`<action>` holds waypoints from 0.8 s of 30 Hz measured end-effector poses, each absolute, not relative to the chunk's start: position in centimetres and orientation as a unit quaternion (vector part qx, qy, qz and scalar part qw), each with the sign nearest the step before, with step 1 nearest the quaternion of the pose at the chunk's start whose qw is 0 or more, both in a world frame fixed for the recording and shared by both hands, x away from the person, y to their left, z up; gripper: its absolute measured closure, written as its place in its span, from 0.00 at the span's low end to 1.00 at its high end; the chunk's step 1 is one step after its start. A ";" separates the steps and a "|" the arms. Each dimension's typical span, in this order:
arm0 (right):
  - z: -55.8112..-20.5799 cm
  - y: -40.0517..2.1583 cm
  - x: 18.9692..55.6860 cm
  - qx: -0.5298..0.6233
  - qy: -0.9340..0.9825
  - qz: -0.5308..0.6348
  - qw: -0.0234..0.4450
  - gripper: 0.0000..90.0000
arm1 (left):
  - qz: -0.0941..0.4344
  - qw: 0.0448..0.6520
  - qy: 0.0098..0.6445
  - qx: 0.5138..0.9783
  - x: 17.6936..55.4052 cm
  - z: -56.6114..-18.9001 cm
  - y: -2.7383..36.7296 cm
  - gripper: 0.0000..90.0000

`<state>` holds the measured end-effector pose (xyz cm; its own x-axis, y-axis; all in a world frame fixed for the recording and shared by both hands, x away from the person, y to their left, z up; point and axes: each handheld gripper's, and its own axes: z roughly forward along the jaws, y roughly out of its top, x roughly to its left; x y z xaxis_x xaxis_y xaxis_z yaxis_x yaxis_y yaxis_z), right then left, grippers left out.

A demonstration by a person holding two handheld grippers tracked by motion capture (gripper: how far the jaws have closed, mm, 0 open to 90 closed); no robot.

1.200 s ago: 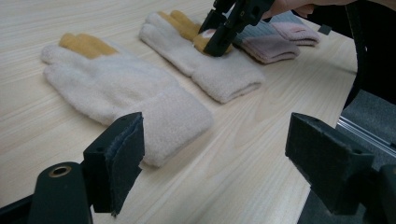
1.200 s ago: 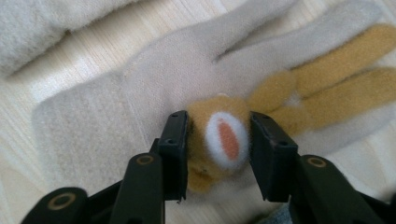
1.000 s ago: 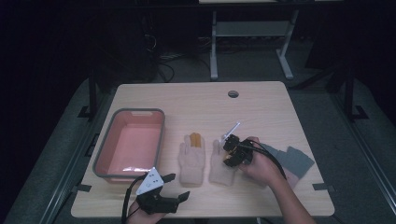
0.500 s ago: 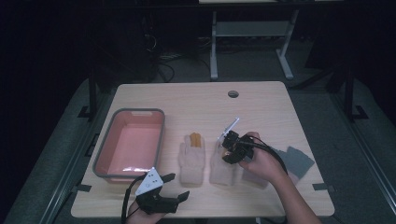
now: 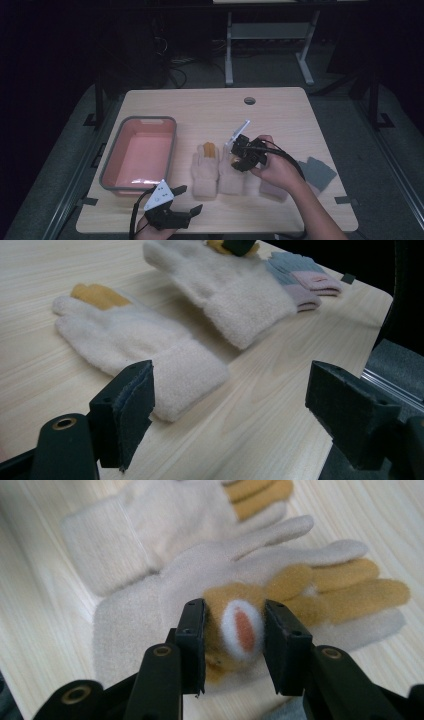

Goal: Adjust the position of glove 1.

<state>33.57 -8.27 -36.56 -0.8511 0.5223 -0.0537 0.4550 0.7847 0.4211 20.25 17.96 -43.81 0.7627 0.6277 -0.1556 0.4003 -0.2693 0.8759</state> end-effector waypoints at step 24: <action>-35.6 -1.7 33.8 0.198 0.954 0.213 0.078 0.70 | 0.114 0.512 0.332 0.784 20.2 -43.6 18.2 0.22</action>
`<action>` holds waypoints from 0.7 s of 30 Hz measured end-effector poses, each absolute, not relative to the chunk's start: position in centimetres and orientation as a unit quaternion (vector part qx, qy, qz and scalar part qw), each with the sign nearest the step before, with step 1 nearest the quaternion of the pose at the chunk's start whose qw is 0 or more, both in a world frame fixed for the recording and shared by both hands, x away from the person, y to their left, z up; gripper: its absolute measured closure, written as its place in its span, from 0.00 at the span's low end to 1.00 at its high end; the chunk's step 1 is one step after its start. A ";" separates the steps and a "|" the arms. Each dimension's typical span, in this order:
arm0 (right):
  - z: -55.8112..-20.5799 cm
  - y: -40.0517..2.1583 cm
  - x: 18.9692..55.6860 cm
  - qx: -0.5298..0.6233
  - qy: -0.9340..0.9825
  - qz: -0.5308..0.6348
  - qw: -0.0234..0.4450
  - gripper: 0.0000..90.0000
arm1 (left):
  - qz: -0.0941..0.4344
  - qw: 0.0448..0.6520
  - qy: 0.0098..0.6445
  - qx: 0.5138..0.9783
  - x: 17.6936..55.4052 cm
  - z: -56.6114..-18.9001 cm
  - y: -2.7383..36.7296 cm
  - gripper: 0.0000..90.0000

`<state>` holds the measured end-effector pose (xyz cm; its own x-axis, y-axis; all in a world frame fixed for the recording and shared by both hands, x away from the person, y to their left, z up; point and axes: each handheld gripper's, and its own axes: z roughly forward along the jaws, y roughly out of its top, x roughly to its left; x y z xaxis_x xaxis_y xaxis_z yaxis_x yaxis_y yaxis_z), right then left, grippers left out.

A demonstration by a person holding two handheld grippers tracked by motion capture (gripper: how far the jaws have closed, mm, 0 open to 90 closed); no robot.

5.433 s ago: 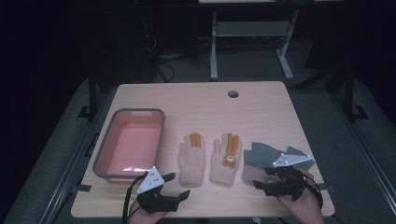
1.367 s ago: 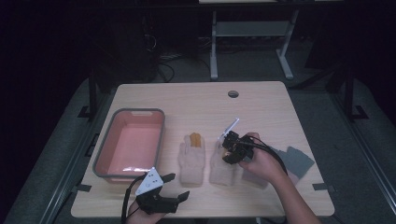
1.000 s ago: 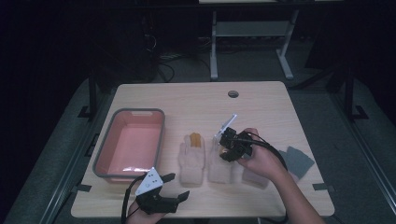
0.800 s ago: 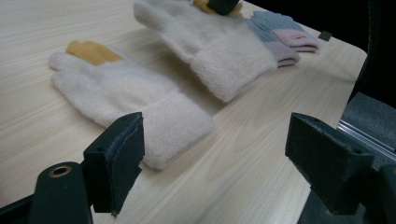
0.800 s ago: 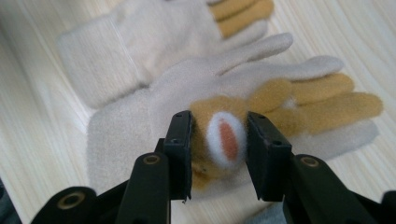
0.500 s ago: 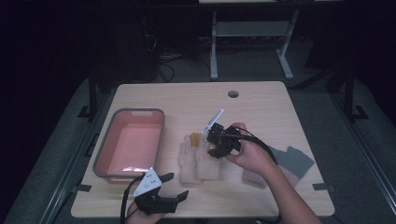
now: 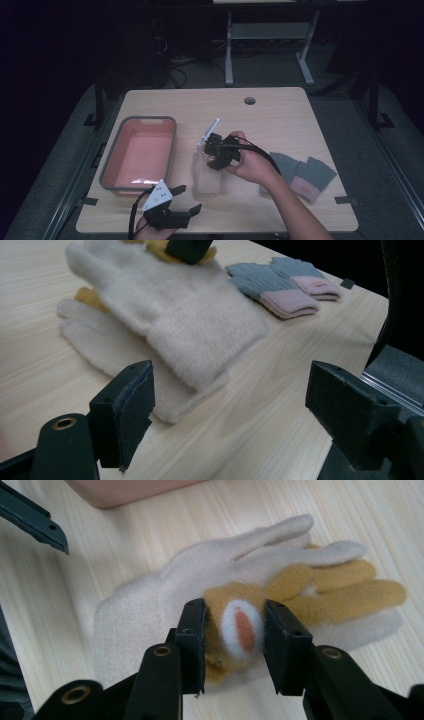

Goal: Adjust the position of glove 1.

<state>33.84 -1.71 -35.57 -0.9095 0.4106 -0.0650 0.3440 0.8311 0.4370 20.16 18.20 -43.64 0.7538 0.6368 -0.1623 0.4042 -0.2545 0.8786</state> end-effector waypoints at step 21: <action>-40.7 -0.3 35.7 0.216 0.958 0.185 0.034 0.64 | 0.110 0.510 0.331 0.786 20.1 -43.7 18.1 0.22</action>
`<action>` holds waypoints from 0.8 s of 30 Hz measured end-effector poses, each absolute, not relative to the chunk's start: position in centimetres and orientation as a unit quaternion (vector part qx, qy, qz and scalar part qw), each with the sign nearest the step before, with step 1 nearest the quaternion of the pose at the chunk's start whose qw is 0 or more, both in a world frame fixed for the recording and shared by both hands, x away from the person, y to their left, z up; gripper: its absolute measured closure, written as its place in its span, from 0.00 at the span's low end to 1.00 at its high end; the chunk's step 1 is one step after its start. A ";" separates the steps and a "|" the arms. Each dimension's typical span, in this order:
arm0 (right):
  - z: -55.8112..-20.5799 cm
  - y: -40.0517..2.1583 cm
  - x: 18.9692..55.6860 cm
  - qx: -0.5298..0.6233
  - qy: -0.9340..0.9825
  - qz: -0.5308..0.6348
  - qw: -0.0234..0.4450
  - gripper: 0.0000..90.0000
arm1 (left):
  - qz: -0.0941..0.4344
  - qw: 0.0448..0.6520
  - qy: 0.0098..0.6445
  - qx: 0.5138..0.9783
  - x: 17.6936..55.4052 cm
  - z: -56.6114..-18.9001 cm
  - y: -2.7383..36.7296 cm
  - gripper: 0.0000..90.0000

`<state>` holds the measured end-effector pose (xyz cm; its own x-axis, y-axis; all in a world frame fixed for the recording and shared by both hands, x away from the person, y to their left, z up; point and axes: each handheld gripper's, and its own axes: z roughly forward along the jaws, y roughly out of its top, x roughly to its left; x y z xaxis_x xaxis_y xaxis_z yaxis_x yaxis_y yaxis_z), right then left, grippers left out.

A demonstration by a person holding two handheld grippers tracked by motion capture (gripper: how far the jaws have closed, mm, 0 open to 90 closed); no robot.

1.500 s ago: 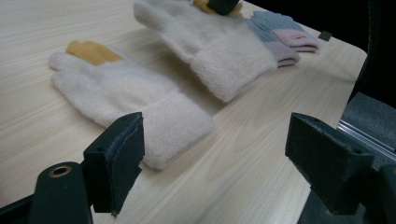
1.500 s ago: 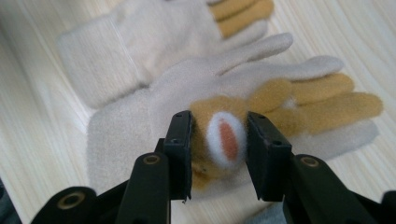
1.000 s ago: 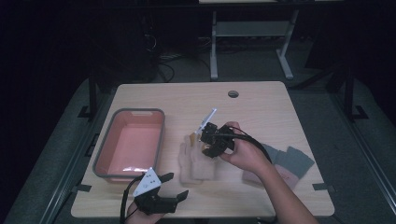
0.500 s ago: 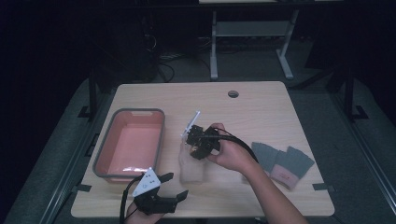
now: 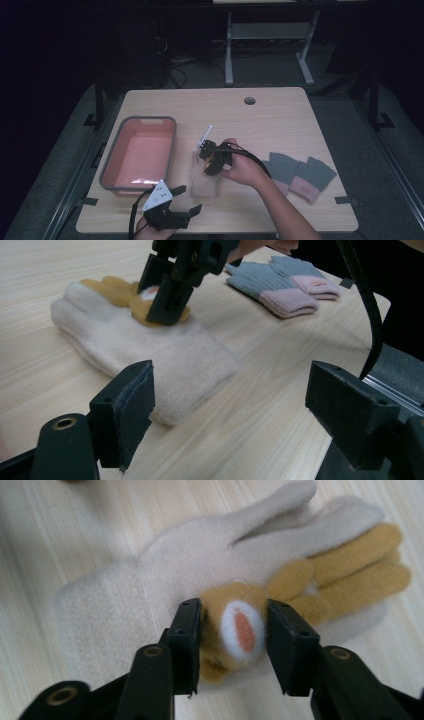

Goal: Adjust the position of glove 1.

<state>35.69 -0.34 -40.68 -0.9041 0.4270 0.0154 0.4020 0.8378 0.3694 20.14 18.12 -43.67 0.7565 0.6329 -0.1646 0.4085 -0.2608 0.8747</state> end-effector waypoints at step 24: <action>-40.0 3.2 36.0 0.194 0.960 0.201 0.035 0.45 | 0.108 0.513 0.334 0.783 20.1 -43.6 18.1 0.22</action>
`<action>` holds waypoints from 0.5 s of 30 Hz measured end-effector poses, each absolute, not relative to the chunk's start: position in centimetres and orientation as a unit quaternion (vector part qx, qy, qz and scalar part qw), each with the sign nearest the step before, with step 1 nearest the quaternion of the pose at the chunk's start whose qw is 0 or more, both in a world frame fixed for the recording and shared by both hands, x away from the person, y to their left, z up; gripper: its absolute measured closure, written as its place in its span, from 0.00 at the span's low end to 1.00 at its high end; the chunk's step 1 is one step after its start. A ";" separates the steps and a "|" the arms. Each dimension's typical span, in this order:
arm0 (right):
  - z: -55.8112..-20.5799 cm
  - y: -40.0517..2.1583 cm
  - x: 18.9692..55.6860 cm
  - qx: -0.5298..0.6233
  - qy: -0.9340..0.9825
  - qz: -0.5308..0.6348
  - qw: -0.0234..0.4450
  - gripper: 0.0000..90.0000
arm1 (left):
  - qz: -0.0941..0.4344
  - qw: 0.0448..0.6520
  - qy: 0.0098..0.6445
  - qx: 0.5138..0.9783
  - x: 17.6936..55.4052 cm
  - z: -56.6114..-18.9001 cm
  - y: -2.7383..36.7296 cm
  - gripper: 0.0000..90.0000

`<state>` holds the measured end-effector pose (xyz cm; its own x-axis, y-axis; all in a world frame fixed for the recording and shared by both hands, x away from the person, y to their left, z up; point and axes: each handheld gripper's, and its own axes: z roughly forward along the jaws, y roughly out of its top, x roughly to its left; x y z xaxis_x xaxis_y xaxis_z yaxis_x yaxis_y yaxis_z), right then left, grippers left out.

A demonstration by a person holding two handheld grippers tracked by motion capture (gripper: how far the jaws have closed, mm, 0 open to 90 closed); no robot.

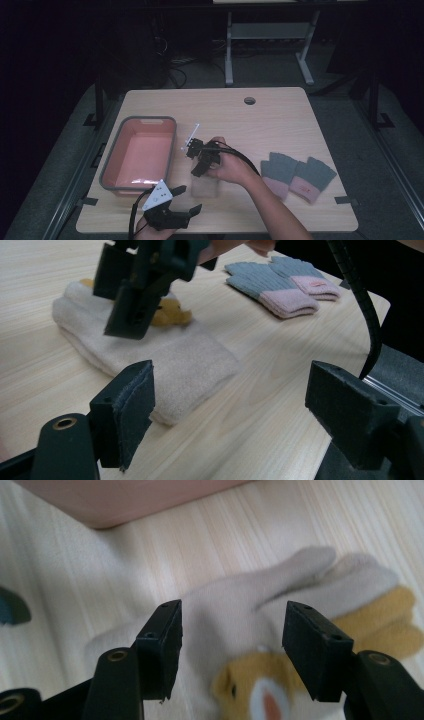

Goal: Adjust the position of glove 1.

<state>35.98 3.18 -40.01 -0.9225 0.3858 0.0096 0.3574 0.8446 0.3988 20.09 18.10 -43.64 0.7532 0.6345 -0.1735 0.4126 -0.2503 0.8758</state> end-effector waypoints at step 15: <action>-41.8 4.8 36.6 0.182 0.970 0.157 0.045 0.47 | 0.106 0.512 0.331 0.785 20.0 -43.6 18.0 0.22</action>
<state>36.58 4.82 -41.77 -0.9300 0.3664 -0.0298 0.3382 0.8846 0.3210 20.04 18.04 -43.64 0.7580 0.6290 -0.1726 0.4116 -0.2561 0.8746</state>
